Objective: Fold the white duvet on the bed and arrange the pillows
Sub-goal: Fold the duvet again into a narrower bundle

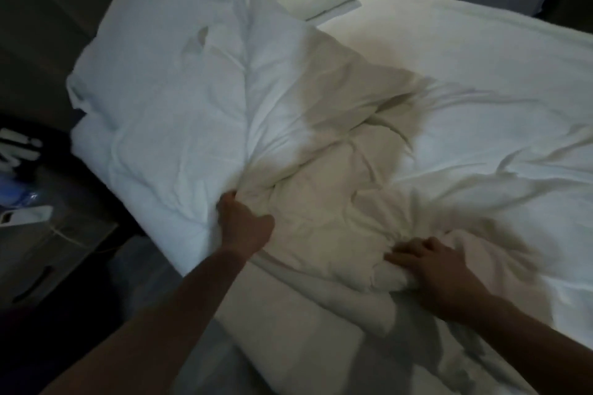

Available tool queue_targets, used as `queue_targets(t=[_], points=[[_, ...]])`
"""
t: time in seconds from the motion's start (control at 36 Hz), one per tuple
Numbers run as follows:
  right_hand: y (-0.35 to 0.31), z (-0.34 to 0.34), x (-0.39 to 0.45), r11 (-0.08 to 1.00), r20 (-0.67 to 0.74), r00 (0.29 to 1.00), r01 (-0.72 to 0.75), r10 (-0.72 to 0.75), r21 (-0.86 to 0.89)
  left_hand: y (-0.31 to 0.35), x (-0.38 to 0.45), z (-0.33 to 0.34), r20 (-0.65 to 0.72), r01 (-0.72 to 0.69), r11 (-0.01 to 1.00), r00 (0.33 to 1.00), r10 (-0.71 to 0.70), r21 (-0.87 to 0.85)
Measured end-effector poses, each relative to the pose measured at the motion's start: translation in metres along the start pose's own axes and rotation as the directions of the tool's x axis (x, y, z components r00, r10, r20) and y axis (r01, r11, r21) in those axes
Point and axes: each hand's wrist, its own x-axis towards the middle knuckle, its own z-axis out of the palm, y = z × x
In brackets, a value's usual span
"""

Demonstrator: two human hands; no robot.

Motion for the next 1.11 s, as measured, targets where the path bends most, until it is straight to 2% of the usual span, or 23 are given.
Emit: queue_targets(t=[0.03, 0.06, 0.08, 0.11, 0.14, 0.19, 0.28, 0.33, 0.36, 0.42, 0.47, 0.53, 0.56, 0.61, 0.67, 0.75, 0.83, 0.89, 0.94, 1.0, 1.11], points=[[-0.004, 0.000, 0.003, 0.999, -0.004, 1.000, -0.026, 0.027, 0.029, 0.019, 0.003, -0.005, -0.108, -0.120, 0.993, 0.987, 0.120, 0.004], [-0.007, -0.001, 0.006, 0.997, -0.006, 0.998, -0.054, 0.055, 0.053, 0.039, 0.010, -0.006, -0.210, -0.260, 0.966, 0.943, 0.256, 0.013], [-0.008, -0.001, 0.011, 0.995, -0.005, 0.997, -0.081, 0.081, 0.065, 0.060, 0.017, -0.008, -0.243, -0.370, 0.927, 0.896, 0.372, 0.055], [-0.009, -0.002, 0.016, 0.991, 0.003, 0.994, -0.108, 0.109, 0.080, 0.083, 0.023, -0.008, -0.217, -0.437, 0.897, 0.872, 0.439, 0.063], [-0.010, -0.003, 0.019, 0.985, 0.011, 0.991, -0.137, 0.136, 0.107, 0.102, 0.035, -0.004, -0.141, -0.450, 0.886, 0.875, 0.463, 0.112], [-0.012, -0.001, 0.026, 0.975, 0.006, 0.984, -0.176, 0.177, 0.136, 0.129, 0.062, 0.013, 0.077, -0.427, 0.863, 0.903, 0.422, 0.270], [-0.022, 0.003, 0.032, 0.964, -0.005, 0.969, -0.246, 0.248, 0.101, 0.141, 0.095, 0.044, 0.353, -0.367, 0.780, 0.914, 0.202, 0.506], [-0.029, 0.006, 0.035, 0.950, -0.008, 0.951, -0.308, 0.309, 0.060, 0.137, 0.111, 0.059, 0.401, -0.372, 0.748, 0.903, 0.154, 0.550], [-0.033, 0.007, 0.037, 0.944, -0.033, 0.943, -0.329, 0.330, 0.025, 0.136, 0.115, 0.063, 0.377, -0.383, 0.743, 0.907, 0.188, 0.550], [-0.038, 0.010, 0.041, 0.934, -0.095, 0.933, -0.353, 0.346, -0.059, 0.142, 0.116, 0.062, 0.266, -0.352, 0.793, 0.932, 0.247, 0.497], [-0.040, 0.012, 0.044, 0.926, -0.132, 0.926, -0.367, 0.354, -0.094, 0.159, 0.115, 0.047, 0.196, -0.332, 0.880, 0.940, 0.280, 0.339], [-0.037, 0.013, 0.050, 0.929, -0.121, 0.924, -0.369, 0.363, -0.038, 0.175, 0.122, 0.013, 0.161, -0.334, 0.942, 0.932, 0.324, 0.041], [-0.032, 0.012, 0.052, 0.928, -0.117, 0.920, -0.372, 0.373, 0.032, 0.181, 0.131, -0.010, 0.105, -0.329, 0.938, 0.934, 0.340, -0.111], [-0.025, 0.005, 0.054, 0.902, -0.118, 0.904, -0.385, 0.411, 0.194, 0.179, 0.157, -0.062, -0.046, -0.282, 0.892, 0.958, 0.284, -0.354], [-0.024, -0.004, 0.051, 0.886, -0.171, 0.887, -0.375, 0.428, 0.273, 0.165, 0.173, -0.115, -0.131, -0.142, 0.766, 0.988, 0.077, -0.627], [-0.031, -0.015, 0.040, 0.871, -0.234, 0.851, -0.407, 0.471, 0.276, 0.104, 0.180, -0.156, -0.064, 0.082, 0.570, 0.971, -0.231, -0.818], [-0.037, -0.017, 0.034, 0.890, -0.189, 0.872, -0.427, 0.452, 0.157, 0.027, 0.171, -0.155, 0.045, 0.329, 0.507, 0.869, -0.493, -0.796], [-0.041, -0.018, 0.035, 0.904, -0.146, 0.892, -0.423, 0.429, 0.067, -0.022, 0.160, -0.145, 0.098, 0.460, 0.524, 0.811, -0.577, -0.717], [-0.043, -0.019, 0.037, 0.905, -0.110, 0.898, -0.425, 0.426, 0.035, -0.060, 0.146, -0.130, 0.207, 0.580, 0.545, 0.776, -0.596, -0.605], [-0.044, -0.016, 0.039, 0.903, -0.104, 0.898, -0.428, 0.428, 0.019, -0.079, 0.134, -0.120, 0.271, 0.640, 0.612, 0.760, -0.590, -0.464], [-0.047, -0.012, 0.041, 0.910, -0.163, 0.896, -0.412, 0.414, 0.046, -0.073, 0.137, -0.110, 0.271, 0.598, 0.673, 0.800, -0.536, -0.435]])
